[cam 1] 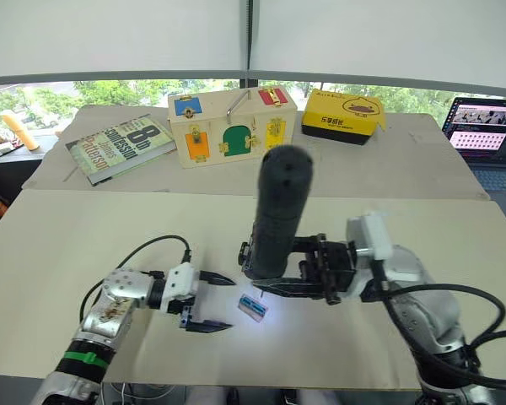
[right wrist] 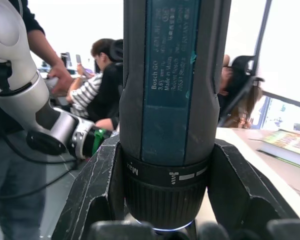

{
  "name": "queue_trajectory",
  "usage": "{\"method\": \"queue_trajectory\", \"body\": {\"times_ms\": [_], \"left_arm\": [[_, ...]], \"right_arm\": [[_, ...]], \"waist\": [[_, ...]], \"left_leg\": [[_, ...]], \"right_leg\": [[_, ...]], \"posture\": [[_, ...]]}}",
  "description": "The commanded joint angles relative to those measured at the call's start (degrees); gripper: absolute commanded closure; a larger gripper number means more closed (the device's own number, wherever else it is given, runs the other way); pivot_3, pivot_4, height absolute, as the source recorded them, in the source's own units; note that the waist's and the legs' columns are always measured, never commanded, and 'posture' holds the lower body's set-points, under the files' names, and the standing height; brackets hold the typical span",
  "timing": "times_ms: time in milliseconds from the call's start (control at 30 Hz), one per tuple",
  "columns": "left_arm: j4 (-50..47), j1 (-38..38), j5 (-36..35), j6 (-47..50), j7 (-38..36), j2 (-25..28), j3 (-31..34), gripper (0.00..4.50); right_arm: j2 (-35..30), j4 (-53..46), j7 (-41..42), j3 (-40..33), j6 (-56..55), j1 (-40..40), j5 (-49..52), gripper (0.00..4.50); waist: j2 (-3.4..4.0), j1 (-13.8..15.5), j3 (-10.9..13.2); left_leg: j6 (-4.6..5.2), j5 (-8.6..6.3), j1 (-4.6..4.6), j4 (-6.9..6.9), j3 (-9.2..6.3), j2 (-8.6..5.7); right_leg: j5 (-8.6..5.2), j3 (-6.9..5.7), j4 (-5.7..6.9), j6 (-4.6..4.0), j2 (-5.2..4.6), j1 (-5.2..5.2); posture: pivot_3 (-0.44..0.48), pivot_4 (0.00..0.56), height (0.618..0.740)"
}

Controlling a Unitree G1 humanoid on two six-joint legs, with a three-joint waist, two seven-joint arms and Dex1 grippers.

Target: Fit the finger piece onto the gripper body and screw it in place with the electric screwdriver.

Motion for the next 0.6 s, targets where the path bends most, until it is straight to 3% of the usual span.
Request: {"method": "queue_trajectory", "body": {"times_ms": [33,600], "left_arm": [[-0.3,-0.6,0.9,-0.6,0.4,-0.2,-1.3,0.03],[1.4,-1.0,4.0,0.5,3.4,-2.8,-5.3,0.03]], "right_arm": [[1.5,0.9,1.6,0.8,-4.1,-1.1,-1.0,2.6],[5.7,8.9,5.4,4.2,-10.7,-1.4,-6.1,2.6]], "waist": [[0.0,-0.1,0.0],[0.02,0.5,0.0]], "left_leg": [[0.0,0.0,0.0,0.0,0.0,0.01],[0.0,0.0,0.18,0.15,-0.09,0.02]], "right_leg": [[0.0,0.0,0.0,0.0,0.01,0.0],[0.0,-0.04,0.01,0.02,-0.06,0.34]], "posture": [[0.0,0.15,0.74],[0.0,0.15,0.74]]}}
